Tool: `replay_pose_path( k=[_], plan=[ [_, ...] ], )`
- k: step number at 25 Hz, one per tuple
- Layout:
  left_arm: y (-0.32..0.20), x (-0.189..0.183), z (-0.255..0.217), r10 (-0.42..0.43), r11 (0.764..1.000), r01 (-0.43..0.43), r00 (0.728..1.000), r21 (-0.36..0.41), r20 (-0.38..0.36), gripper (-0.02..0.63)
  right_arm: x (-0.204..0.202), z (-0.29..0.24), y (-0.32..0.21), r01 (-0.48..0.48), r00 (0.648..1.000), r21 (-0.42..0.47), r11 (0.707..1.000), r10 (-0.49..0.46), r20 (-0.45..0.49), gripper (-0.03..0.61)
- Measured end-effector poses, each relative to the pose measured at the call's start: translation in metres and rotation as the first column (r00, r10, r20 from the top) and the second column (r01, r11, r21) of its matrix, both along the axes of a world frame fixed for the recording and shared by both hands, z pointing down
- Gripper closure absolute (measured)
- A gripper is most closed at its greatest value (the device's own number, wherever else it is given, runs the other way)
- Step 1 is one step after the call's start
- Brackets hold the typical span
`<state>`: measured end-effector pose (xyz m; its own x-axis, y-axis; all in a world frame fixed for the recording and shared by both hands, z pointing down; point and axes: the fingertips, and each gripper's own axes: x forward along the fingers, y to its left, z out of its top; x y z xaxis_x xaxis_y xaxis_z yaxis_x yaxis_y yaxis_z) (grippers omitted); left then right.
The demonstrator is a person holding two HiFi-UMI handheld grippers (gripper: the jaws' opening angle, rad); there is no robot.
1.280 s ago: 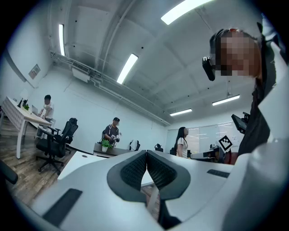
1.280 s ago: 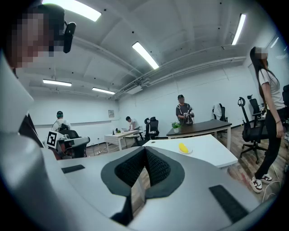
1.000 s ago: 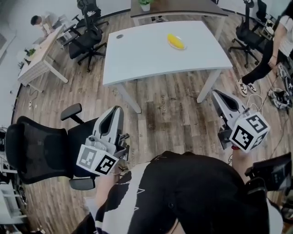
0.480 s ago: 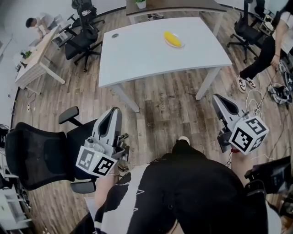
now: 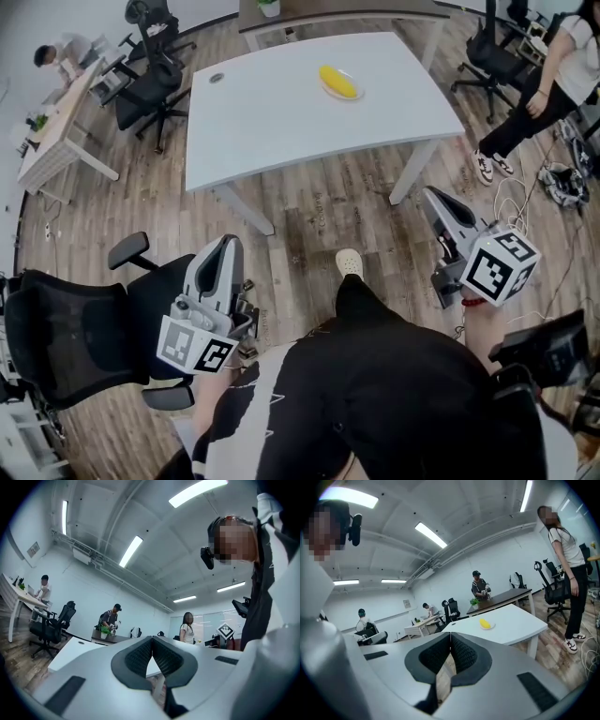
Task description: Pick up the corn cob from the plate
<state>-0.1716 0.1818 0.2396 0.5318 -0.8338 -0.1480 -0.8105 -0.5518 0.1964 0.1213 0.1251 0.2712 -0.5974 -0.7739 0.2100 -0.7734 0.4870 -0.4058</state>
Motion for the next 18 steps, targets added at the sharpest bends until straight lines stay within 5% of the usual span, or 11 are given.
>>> replay_pose_path(
  k=[9,13,18],
  plan=[
    [-0.039,0.001,0.016,-0.012,0.996,0.01,1.0,-0.084,-0.021,0.598,-0.019,0.011,-0.048,0.074,0.997,-0.021,0.997,-0.074,-0.011,0.563],
    [-0.061,0.001,0.01,0.012,0.998,-0.017,0.996,-0.06,-0.085,0.6,-0.031,0.011,-0.083,0.119,0.993,-0.01,0.993,-0.119,0.008,0.563],
    [-0.085,0.002,0.0,0.011,1.0,-0.011,0.999,-0.013,-0.031,0.6,-0.04,0.005,-0.116,0.146,0.989,0.005,0.989,-0.146,0.014,0.563]
  ],
)
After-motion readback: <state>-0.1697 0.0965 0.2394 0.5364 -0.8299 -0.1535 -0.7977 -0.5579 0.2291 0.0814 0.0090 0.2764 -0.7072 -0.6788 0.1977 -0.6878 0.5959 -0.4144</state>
